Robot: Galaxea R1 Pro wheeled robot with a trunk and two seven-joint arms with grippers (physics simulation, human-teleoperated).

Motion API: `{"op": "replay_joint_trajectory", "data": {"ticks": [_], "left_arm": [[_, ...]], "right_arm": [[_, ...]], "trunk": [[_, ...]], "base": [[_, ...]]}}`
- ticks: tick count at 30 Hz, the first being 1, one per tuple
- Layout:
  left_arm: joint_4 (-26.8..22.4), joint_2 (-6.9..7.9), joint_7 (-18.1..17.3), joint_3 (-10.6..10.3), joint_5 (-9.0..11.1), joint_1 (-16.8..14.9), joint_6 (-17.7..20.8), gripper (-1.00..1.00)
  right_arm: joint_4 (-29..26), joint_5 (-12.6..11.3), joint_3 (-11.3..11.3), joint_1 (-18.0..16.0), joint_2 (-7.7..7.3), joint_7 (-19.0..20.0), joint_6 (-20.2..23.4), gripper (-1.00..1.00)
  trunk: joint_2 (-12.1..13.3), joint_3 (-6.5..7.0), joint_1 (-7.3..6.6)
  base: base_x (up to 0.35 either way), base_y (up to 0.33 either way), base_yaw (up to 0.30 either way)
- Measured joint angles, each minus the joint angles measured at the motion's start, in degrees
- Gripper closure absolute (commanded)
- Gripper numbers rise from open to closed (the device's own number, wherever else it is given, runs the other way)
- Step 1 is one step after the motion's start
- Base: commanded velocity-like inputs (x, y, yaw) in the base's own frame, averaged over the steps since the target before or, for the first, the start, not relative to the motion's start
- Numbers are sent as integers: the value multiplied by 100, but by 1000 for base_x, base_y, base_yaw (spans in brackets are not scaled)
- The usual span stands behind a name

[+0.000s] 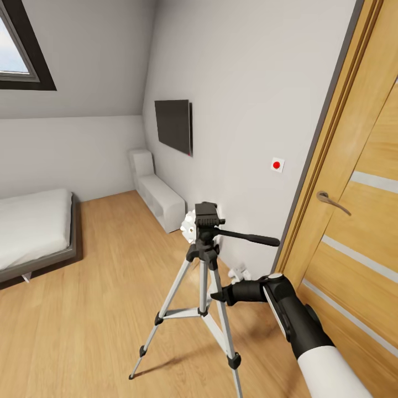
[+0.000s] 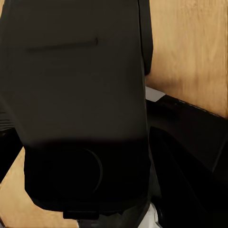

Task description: Attach the digital camera to the camera tripod in the bedroom.

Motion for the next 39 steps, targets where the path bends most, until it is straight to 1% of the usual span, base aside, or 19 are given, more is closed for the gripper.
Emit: {"op": "replay_joint_trajectory", "data": {"ticks": [2,5,9,11,13,16,17,19,21,22,23,24,28,29,31,35,36,37,39], "left_arm": [[-158,60,-1,-7,-6,-7,34,100],[-913,357,-2,-30,-7,-22,262,100],[-2664,1233,-12,36,39,-44,1688,100],[-3927,1690,72,332,72,-79,2878,100],[-4592,1843,206,638,90,-78,3446,100],[-6077,1970,774,1569,-35,-298,4630,100],[-6412,1959,914,1735,59,-444,4848,100],[-7181,1812,1472,2087,41,-953,5433,100],[-7481,1626,1791,2207,37,-1348,5631,100],[-7563,1334,2054,2289,75,-1958,5774,100],[-7694,1265,2087,2300,183,-2511,5769,100],[-7632,1169,2138,2311,96,-2651,5802,100],[-6975,994,2379,2327,23,-3642,5831,100],[-6269,867,2634,2330,12,-4240,5840,100],[-6280,725,2780,2331,106,-4761,5817,100],[-5367,151,3188,2327,60,-5814,5818,100],[-4914,-122,3385,2326,-40,-6242,5828,100],[-4728,-286,3484,2326,171,-6494,5763,100],[-4306,-567,3690,2326,50,-6944,5785,100]], "right_arm": [[14,-3,2,0,0,-57,-33,100],[30,6,4,1,-1,-223,-128,100],[40,-24,8,1,0,-348,-160,100],[42,-14,9,1,0,-372,-176,100],[42,-12,9,2,0,-376,-179,100],[36,0,5,2,-3,-378,-188,100],[35,12,5,1,-5,-381,-199,100],[37,4,6,1,-7,-380,-196,100],[38,3,5,2,-8,-377,-193,100],[38,-1,3,1,-8,-377,-194,100],[39,15,2,1,-9,-381,-201,100],[39,23,1,1,-9,-379,-208,100],[40,30,0,2,-10,-365,-214,100],[42,7,1,-1,-12,-366,-211,100],[45,20,3,1,-13,-363,-209,100],[47,25,5,-2,-10,-367,-213,100],[46,7,9,-3,-7,-379,-204,100],[60,21,5,-2,-6,-376,-218,100],[61,10,9,-4,-4,-388,-214,100]], "trunk": [[0,0,0],[0,0,0],[0,1,-1],[0,2,-1],[1,1,0],[2,1,0],[1,2,-1],[2,2,0],[3,1,0],[3,-2,0],[1,2,0],[0,1,-1],[2,1,0],[4,1,1],[-1,2,-1],[1,2,-1],[3,2,0],[-3,2,-2],[-2,3,-2]], "base": [[0,0,0],[0,0,0],[0,0,0],[0,0,0],[0,0,0],[0,0,0],[0,0,0],[0,0,0],[0,0,0],[0,0,0],[0,0,0],[0,0,0],[0,0,0],[0,0,0],[0,0,0],[0,0,0],[0,0,0],[0,0,0],[0,0,0]]}}
